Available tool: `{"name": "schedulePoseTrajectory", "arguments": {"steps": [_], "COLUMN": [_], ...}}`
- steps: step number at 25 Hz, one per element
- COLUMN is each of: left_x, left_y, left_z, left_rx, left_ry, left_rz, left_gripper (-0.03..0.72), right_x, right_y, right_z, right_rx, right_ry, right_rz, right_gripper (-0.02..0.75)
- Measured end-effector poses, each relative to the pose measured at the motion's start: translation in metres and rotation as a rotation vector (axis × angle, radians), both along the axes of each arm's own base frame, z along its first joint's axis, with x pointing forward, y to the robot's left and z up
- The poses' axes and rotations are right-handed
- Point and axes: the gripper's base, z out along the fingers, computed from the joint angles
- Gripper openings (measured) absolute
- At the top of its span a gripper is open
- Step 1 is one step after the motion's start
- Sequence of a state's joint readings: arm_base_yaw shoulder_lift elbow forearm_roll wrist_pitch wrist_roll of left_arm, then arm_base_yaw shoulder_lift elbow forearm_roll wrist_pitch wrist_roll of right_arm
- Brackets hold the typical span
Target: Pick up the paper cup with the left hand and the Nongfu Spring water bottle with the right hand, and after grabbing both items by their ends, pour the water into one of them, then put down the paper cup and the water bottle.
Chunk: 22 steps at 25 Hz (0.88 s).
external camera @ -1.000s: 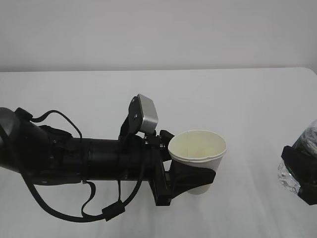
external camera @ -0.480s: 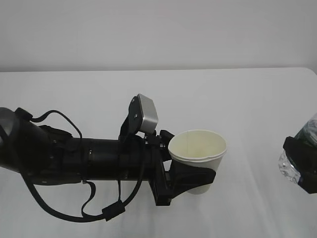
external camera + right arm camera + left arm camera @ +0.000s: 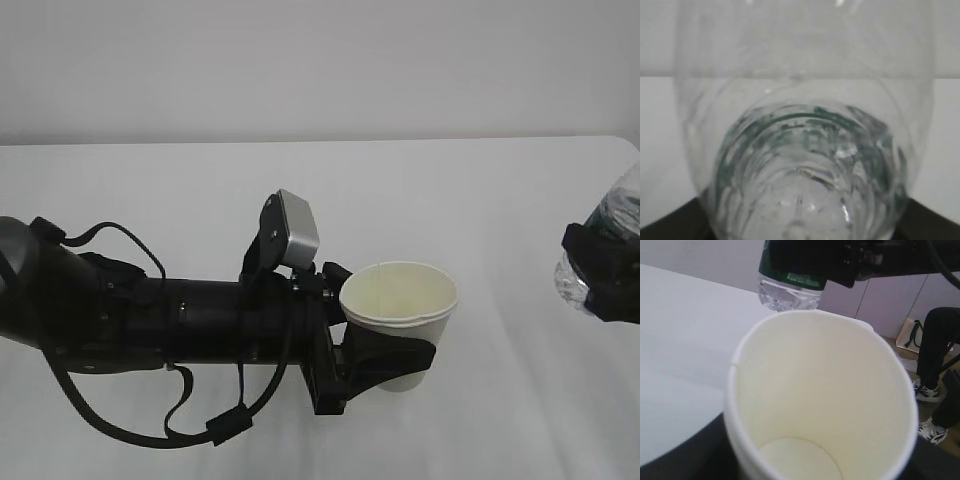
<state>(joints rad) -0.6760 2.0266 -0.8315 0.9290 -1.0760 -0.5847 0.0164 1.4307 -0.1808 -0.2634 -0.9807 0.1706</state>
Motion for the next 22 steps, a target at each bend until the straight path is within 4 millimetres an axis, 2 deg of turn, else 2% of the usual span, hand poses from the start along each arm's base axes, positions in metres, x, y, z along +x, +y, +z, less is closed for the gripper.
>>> {"name": "schedulePoseTrajectory", "arguments": {"steps": [5,10,22], "left_x": [0.0,0.0,0.001], "left_y": [0.0,0.0,0.0], "left_z": [0.0,0.0,0.0], "left_rx": [0.0,0.0,-0.003], "left_ry": [0.0,0.0,0.002], "left_rz": [0.0,0.0,0.007], "left_gripper": [0.484,0.484,0.484], "right_x": [0.016,0.02,0.0], "right_y": [0.0,0.0,-0.003], "right_z": [0.006,0.018,0.041], "right_rx": [-0.019,-0.05,-0.165], "right_ry": [0.04,0.04,0.077], "right_rz": [-0.002,0.008,0.004], "right_gripper": [0.427,0.427,0.427]}}
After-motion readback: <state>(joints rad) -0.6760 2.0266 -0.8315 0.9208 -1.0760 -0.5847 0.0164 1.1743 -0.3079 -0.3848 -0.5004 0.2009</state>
